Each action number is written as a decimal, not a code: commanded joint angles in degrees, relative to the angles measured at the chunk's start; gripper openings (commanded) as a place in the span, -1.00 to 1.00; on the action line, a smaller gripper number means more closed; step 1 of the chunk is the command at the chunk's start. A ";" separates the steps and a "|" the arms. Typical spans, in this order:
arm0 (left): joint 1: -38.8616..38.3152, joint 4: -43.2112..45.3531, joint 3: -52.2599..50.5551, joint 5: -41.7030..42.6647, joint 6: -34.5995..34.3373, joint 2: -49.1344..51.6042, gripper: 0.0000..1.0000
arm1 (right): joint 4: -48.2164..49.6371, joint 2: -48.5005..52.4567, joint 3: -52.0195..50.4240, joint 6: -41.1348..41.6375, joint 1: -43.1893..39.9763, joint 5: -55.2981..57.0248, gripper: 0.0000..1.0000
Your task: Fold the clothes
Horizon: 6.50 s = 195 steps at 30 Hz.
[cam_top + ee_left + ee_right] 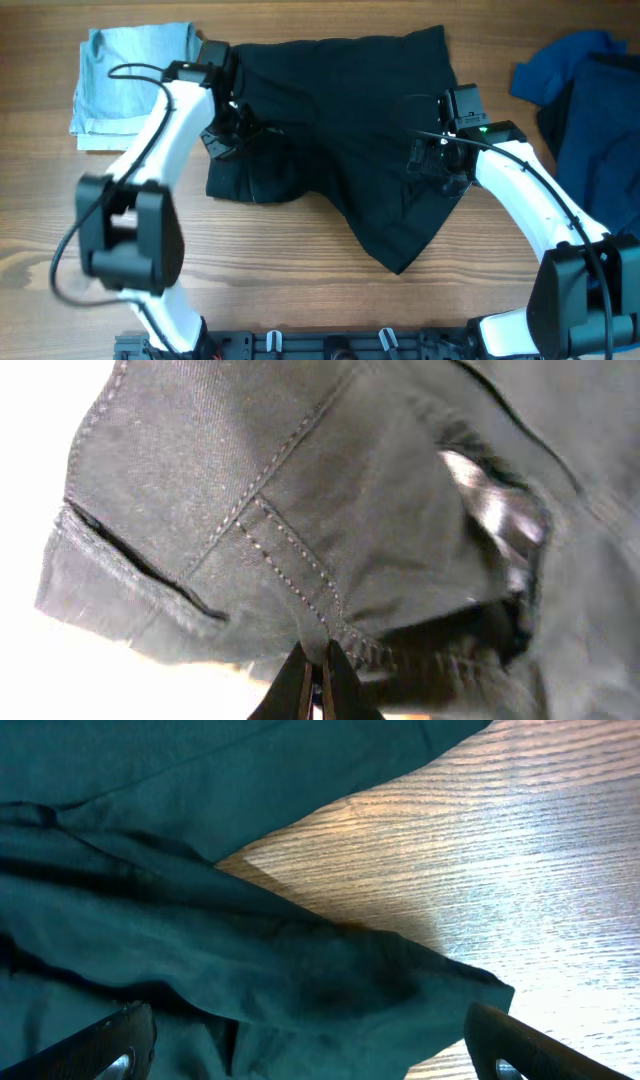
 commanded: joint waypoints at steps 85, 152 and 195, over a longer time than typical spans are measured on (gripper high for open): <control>7.74 14.08 -4.52 -4.31 7.76 -8.15 0.57 | -2.51 0.87 -10.67 0.85 -13.20 -22.03 -0.91; 5.77 20.57 -4.74 19.54 19.28 8.50 0.33 | 5.62 -1.84 -0.63 -8.02 -28.15 -23.74 0.99; 4.81 20.68 -5.35 13.22 14.27 11.58 0.02 | 5.62 -1.84 -0.63 -8.02 -28.15 -23.74 1.00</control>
